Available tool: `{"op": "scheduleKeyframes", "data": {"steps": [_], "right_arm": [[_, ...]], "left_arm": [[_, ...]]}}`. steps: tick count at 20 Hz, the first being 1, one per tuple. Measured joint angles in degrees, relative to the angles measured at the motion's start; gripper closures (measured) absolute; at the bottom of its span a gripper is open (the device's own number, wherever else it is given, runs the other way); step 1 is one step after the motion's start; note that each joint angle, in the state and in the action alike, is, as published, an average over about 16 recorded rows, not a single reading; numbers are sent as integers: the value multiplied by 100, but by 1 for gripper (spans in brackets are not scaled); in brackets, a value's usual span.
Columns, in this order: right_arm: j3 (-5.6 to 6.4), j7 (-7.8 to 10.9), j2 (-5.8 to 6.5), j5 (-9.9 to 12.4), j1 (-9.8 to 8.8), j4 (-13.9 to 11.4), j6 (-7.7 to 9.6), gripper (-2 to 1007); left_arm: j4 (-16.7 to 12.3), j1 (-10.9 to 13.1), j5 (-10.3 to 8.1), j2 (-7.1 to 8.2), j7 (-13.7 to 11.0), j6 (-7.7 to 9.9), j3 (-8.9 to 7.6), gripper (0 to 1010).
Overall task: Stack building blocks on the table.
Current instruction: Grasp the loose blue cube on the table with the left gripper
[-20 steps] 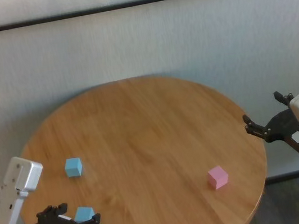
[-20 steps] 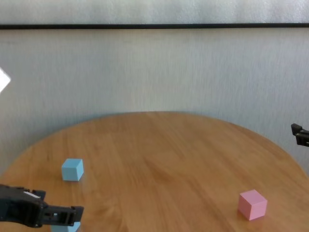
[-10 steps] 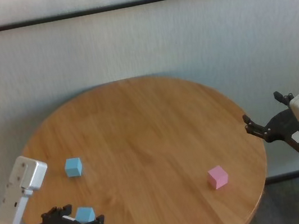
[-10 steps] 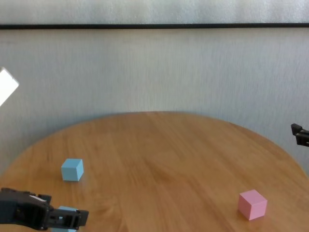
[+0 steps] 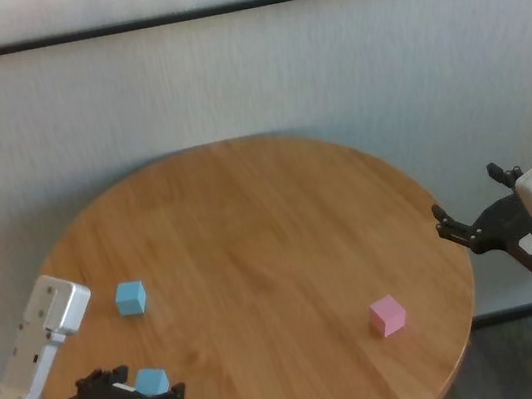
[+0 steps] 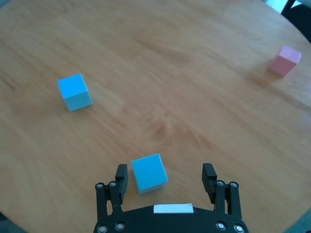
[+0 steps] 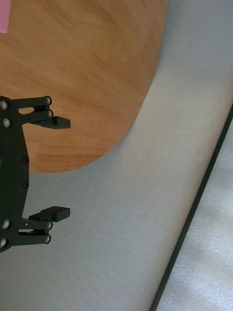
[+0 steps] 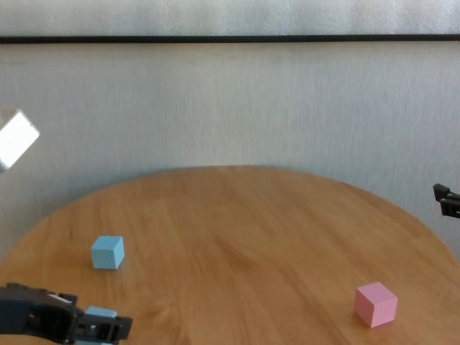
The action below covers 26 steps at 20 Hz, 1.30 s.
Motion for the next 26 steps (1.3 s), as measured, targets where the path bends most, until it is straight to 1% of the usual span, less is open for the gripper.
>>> {"op": "scheduleKeyframes", "data": {"steps": [5, 9, 19, 26], "right_arm": [[0, 0, 0, 0, 0, 0, 0, 0], [0, 0, 0, 0, 0, 0, 0, 0], [0, 0, 0, 0, 0, 0, 0, 1], [0, 0, 0, 0, 0, 0, 0, 0]], "left_arm": [[97, -56, 96, -68, 37, 70, 0, 10], [188, -109, 182, -129, 40, 91, -7, 10], [445, -238, 358, -319, -32, 64, -4, 10], [615, -306, 490, -455, -6, 49, -6, 10]]}}
